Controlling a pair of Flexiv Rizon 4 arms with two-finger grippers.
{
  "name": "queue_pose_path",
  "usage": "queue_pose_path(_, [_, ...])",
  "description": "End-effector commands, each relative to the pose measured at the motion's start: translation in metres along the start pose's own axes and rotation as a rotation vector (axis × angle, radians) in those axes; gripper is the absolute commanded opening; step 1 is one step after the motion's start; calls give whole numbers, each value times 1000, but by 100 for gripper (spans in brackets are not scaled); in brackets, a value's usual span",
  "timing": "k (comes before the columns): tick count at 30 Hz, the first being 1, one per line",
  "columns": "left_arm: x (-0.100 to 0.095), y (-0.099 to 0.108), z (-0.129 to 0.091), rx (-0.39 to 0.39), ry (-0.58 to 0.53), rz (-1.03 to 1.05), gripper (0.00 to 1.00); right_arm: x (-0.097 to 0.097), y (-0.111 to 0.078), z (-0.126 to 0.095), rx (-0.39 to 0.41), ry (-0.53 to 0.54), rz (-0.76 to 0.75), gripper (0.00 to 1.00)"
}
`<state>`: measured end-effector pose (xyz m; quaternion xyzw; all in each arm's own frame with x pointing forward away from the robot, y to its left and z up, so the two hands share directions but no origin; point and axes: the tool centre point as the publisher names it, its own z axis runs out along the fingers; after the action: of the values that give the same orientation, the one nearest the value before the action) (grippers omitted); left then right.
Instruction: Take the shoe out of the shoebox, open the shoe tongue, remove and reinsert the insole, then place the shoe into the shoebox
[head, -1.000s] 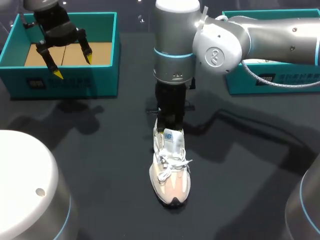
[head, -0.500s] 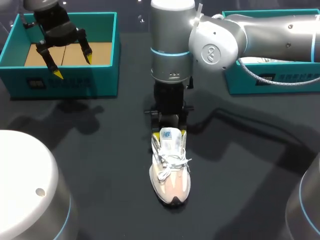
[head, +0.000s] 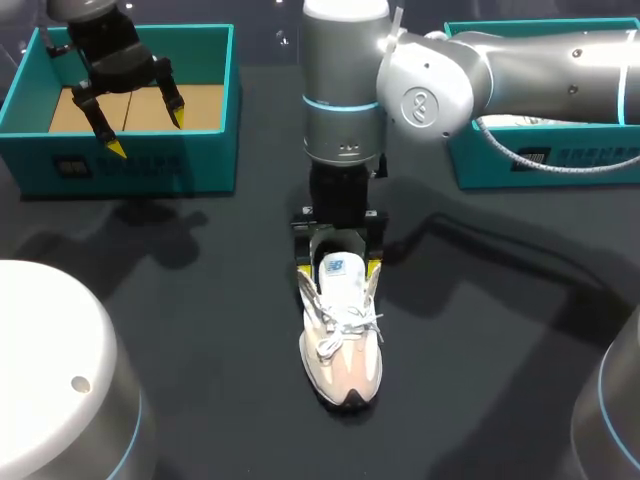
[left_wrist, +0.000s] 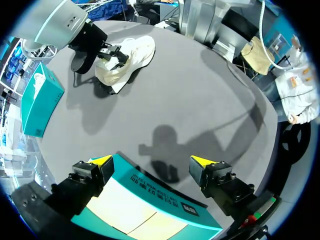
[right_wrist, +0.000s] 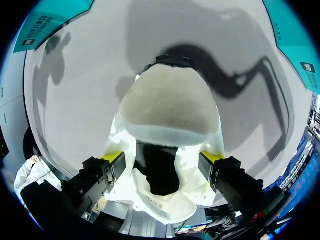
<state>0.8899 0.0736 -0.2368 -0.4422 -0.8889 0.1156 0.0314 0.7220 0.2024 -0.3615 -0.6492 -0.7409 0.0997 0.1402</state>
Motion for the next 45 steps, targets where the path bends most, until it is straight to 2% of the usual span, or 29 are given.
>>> queue_pose_path(1, [0, 0, -1, -1, 2, 1, 100, -1, -2, 3, -5, 0, 6, 100])
queue_pose_path(4, [0, 0, -1, -1, 2, 1, 100, -2, -4, 4, -8, 4, 13, 100])
queue_pose_path(14, [0, 0, -1, -1, 2, 1, 100, -3, -19, -7, -103, -14, 42, 100])
queue_pose_path(18, [0, 0, -1, -1, 2, 1, 100, -4, -24, -9, -123, -14, 46, 87])
queue_pose_path(20, [0, 0, -1, -1, 2, 1, 100, -4, -25, -9, -127, -14, 46, 74])
queue_pose_path(23, [0, 0, -1, -1, 2, 1, 100, -5, -26, -9, -130, -13, 48, 76])
queue_pose_path(32, [0, 0, -1, -1, 2, 1, 100, -4, -23, -10, -129, -11, 29, 95])
queue_pose_path(34, [0, 0, -1, -1, 2, 1, 100, -4, -27, -11, -137, -10, 25, 96])
queue_pose_path(37, [0, 0, -1, -1, 2, 1, 100, -3, -32, -12, -143, -6, 23, 96])
queue_pose_path(42, [0, 0, -1, -1, 2, 1, 100, -5, -43, -12, -167, 4, 29, 88])
queue_pose_path(45, [0, 0, -1, -1, 2, 1, 100, -7, -48, -12, -181, 8, 32, 87])
